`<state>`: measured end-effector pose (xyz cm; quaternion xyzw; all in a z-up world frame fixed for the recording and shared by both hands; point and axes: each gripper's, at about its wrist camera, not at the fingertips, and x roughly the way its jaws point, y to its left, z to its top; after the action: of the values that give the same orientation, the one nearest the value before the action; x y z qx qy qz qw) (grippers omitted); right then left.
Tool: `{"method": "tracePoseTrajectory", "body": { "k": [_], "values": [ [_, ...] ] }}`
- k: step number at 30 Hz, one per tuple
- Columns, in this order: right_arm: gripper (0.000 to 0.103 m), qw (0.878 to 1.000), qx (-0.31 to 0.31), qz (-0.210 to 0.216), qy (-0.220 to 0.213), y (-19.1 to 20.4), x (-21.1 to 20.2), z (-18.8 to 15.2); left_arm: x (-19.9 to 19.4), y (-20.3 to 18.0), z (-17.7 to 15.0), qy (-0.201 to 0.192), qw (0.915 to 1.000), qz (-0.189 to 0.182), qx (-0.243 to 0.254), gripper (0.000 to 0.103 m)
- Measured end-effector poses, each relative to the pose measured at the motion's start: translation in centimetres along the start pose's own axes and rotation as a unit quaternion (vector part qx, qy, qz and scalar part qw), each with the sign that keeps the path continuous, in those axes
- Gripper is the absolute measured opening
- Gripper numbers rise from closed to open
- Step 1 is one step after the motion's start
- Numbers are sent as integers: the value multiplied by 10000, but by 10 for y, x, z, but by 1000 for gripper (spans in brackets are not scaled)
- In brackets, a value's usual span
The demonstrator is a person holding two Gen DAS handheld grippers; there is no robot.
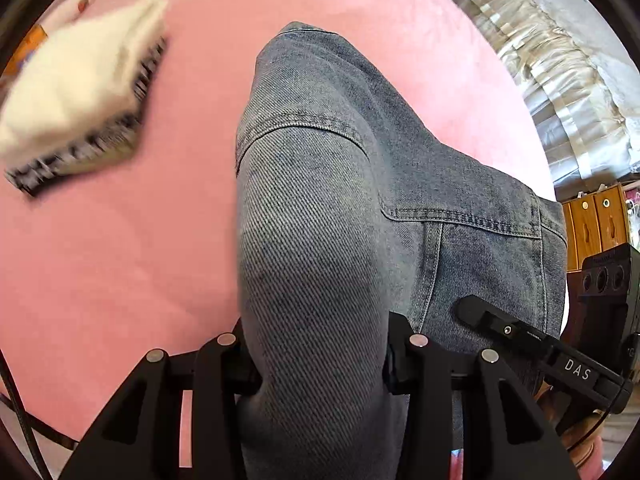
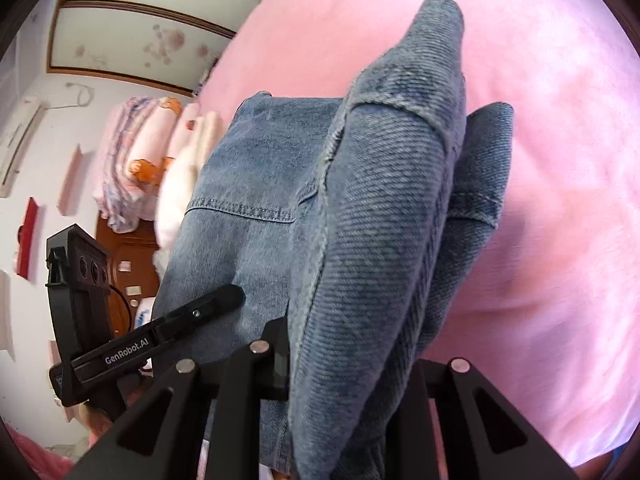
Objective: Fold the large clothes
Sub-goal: 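Carry the folded jacket with both grippers to the stack of clothes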
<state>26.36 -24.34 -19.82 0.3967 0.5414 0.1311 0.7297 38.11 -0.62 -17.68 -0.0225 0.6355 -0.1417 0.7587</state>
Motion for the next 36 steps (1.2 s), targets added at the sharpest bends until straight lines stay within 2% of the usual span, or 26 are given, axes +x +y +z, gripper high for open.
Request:
{"method": "tracePoseTrajectory", "body": {
  "k": [3, 8, 14, 18, 22, 24, 28, 33, 34, 36],
  "values": [
    [19, 9995, -221, 167, -181, 48, 5, 6, -47, 29, 13, -334, 9994, 47, 101, 41],
    [19, 9927, -1000, 481, -464, 141, 26, 33, -127, 82, 42, -981, 9949, 222, 100, 41],
    [19, 9761, -1816, 996, -660, 248, 65, 87, -200, 148, 98, -1847, 9816, 459, -151, 42],
    [19, 9677, -2076, 1280, -637, 305, 99, 126, -225, 208, 133, -2262, 9716, 575, -390, 42],
    [19, 9601, -2374, 1385, -526, 353, 149, 164, -224, 268, 167, -2452, 9646, 642, -724, 42],
    [19, 9584, -2407, 1484, -389, 363, 173, 177, -218, 301, 178, -2495, 9625, 651, -847, 42],
    [19, 9557, -2487, 1569, -84, 380, 232, 202, -173, 341, 186, -2391, 9622, 553, -1178, 42],
    [19, 9600, -2362, 1449, 401, 360, 305, 217, -96, 395, 199, -1893, 9661, 234, -1737, 43],
    [19, 9612, -2340, 1379, 491, 354, 317, 218, -78, 406, 201, -1710, 9672, 211, -1866, 44],
    [19, 9664, -2129, 1218, 766, 337, 355, 222, -53, 421, 200, -1622, 9672, 311, -1931, 49]
  ]
}}
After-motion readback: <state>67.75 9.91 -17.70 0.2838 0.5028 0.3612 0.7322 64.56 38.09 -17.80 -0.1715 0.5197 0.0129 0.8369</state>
